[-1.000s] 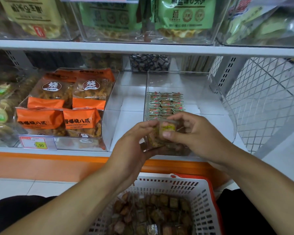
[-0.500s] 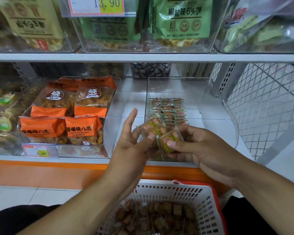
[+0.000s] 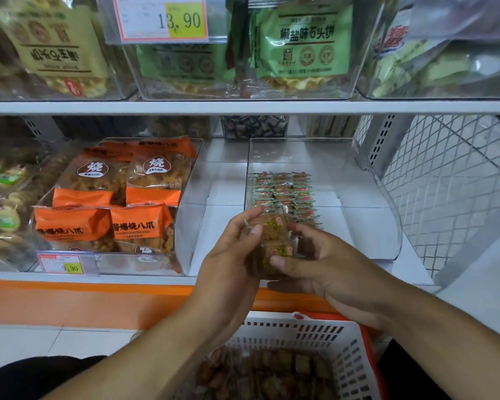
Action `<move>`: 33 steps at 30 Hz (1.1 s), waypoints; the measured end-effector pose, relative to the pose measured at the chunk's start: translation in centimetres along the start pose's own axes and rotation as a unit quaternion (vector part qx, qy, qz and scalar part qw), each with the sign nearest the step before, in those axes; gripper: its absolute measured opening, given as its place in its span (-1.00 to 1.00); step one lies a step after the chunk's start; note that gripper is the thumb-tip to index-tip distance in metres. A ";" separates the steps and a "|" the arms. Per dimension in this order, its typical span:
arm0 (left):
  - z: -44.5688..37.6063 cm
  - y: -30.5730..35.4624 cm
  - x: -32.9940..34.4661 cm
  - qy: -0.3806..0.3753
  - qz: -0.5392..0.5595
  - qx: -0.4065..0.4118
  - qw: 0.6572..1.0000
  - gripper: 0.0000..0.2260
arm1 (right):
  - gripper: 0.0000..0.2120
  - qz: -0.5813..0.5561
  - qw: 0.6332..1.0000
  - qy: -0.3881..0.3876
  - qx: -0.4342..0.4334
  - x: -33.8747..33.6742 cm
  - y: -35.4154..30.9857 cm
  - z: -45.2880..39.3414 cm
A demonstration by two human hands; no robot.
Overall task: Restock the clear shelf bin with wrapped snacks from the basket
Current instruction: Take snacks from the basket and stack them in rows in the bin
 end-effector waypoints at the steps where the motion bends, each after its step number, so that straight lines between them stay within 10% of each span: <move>1: -0.3 0.1 0.3 0.002 0.012 0.000 1.000 -0.63 | -0.46 -0.004 1.000 0.006 -0.009 0.0 -0.2 -0.1; 10: -4.3 -0.3 1.9 0.065 -0.050 -0.005 0.997 -0.83 | -0.34 0.038 0.993 0.087 -0.070 -2.2 -3.1 -1.8; 14: -6.5 -0.5 2.3 0.091 -0.173 -0.002 0.981 -0.82 | -0.50 0.338 0.911 0.196 -0.137 -5.6 -6.6 -3.1; 18: -8.0 -1.8 3.0 0.027 -0.473 0.023 0.880 -0.64 | -0.61 0.633 0.725 0.249 -0.111 -10.3 -8.7 -7.4; 22: -9.3 -4.4 2.9 -0.062 -0.738 0.070 0.668 -0.50 | -0.61 0.753 0.611 0.242 0.000 -15.0 -6.6 -12.4; 25: -10.2 -5.3 2.2 -0.070 -0.798 0.075 0.593 -0.43 | -0.60 0.753 0.613 0.236 0.033 -17.0 -4.7 -15.0; 33: -10.6 -6.3 1.6 -0.071 -0.785 0.057 0.612 -0.39 | -0.40 0.531 0.784 0.322 0.000 -19.0 -3.2 -17.8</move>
Point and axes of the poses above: each hand's wrist, its own z-axis away from the middle knuckle, its own x-axis out of the palm, y = z × x, the point moved 6 cm from there along -z, towards the middle knuckle, and after that the axes turned 2 degrees about -x, right-handed, at the moved point
